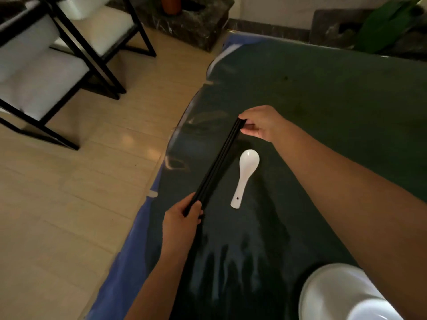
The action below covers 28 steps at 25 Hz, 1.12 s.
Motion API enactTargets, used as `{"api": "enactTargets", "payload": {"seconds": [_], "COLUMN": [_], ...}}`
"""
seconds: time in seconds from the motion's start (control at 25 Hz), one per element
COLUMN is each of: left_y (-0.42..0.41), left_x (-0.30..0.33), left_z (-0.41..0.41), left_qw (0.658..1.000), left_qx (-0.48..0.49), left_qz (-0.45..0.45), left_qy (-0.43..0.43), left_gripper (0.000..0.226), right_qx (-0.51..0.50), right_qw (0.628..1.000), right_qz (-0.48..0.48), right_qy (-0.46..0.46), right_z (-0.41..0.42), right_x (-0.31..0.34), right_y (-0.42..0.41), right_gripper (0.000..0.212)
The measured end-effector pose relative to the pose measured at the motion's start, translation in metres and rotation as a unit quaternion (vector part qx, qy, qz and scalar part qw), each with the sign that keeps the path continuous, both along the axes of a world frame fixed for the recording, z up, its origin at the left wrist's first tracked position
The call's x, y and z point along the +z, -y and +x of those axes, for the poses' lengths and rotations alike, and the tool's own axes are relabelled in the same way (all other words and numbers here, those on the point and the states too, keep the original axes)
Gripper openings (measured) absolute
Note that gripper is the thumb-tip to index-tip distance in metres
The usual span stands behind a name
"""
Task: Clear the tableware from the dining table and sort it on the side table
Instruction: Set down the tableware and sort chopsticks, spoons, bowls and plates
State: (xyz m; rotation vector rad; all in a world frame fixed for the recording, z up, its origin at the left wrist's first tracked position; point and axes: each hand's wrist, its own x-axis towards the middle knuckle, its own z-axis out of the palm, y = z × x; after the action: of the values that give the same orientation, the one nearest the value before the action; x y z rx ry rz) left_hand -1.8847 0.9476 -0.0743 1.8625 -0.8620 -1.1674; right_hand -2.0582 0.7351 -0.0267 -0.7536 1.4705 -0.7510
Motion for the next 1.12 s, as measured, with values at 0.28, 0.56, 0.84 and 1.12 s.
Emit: {"api": "enactTargets", "payload": {"seconds": [0.28,0.56,0.84,1.12], "left_y": [0.005,0.002,0.004,0.006], "left_x": [-0.011,-0.028,-0.038,-0.040], "left_z": [0.002,0.016,0.031,0.047], "left_qw": [0.937,0.854,0.839,0.817], "left_qx": [-0.155,-0.200,-0.217,-0.258], "left_qz": [-0.068,-0.146,-0.172,-0.220], "left_qy": [0.304,0.458,0.468,0.466], "left_gripper": [0.034,0.042,0.061,0.048], "right_qx": [0.009,0.064,0.072,0.125], "right_qw": [0.998,0.986,0.984,0.944], "right_qz": [0.031,-0.011,-0.023,-0.061], "right_qy": [-0.055,-0.152,-0.160,-0.300], "right_z": [0.021,0.022,0.025,0.039], "right_x": [-0.029,-0.039,-0.043,-0.044], "right_y": [0.024,0.030,0.026,0.029], "right_gripper": [0.009,0.035,0.040,0.059]}}
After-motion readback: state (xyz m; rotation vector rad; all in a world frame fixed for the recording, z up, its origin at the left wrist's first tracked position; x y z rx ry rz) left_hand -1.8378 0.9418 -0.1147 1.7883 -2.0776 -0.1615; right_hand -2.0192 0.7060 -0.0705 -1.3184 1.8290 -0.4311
